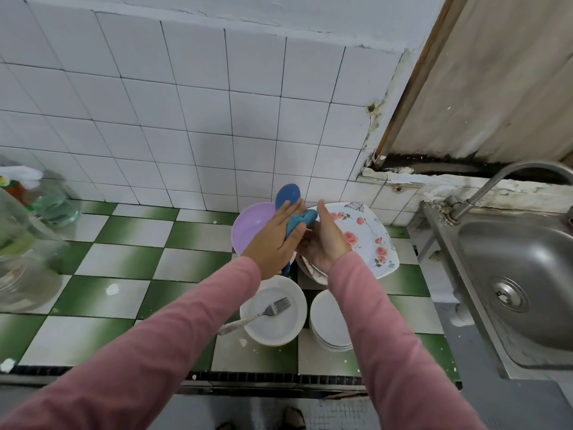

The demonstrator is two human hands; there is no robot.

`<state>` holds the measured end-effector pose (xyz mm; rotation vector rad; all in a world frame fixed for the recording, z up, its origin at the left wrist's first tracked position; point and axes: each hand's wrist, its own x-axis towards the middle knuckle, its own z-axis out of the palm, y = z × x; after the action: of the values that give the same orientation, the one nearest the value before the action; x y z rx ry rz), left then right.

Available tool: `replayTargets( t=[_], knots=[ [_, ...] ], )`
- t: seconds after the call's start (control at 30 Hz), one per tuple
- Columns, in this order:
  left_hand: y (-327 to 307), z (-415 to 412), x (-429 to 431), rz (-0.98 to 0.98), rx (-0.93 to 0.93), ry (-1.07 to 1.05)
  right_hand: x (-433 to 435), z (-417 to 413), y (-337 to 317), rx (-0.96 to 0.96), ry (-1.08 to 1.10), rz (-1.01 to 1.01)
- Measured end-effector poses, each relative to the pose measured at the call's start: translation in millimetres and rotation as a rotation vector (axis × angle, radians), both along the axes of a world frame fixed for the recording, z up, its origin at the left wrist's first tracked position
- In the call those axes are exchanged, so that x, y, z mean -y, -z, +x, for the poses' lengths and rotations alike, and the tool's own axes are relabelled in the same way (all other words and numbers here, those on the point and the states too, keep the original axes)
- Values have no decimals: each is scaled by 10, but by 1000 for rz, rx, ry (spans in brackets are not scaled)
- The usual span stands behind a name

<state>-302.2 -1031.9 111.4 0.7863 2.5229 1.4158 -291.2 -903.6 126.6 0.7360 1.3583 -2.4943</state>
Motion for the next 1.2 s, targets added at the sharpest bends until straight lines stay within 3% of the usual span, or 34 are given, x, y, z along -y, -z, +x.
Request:
replayTargets(
  t=[0.13, 0.37, 0.47, 0.63, 0.8, 1.03, 1.2],
  knots=[
    [70, -8, 67, -71, -105, 106, -106, -74, -44, 17, 28, -69],
    [251, 83, 155, -93, -186, 177, -195, -123, -109, -27, 35, 80],
    [306, 99, 197, -14, -56, 92, -293, -105, -116, -111, 116, 26],
    [202, 102, 156, 327, 424, -351, -414, -54, -154, -49, 149, 65],
    [61, -101, 89, 483, 598, -472, -225, 59, -102, 47, 105, 102],
    [46, -72, -117, 441, 591, -370, 191, 197, 14, -36, -82, 219],
    [-33, -73, -212, 347, 342, -357, 322, 341, 85, -129, -131, 389]
  ],
)
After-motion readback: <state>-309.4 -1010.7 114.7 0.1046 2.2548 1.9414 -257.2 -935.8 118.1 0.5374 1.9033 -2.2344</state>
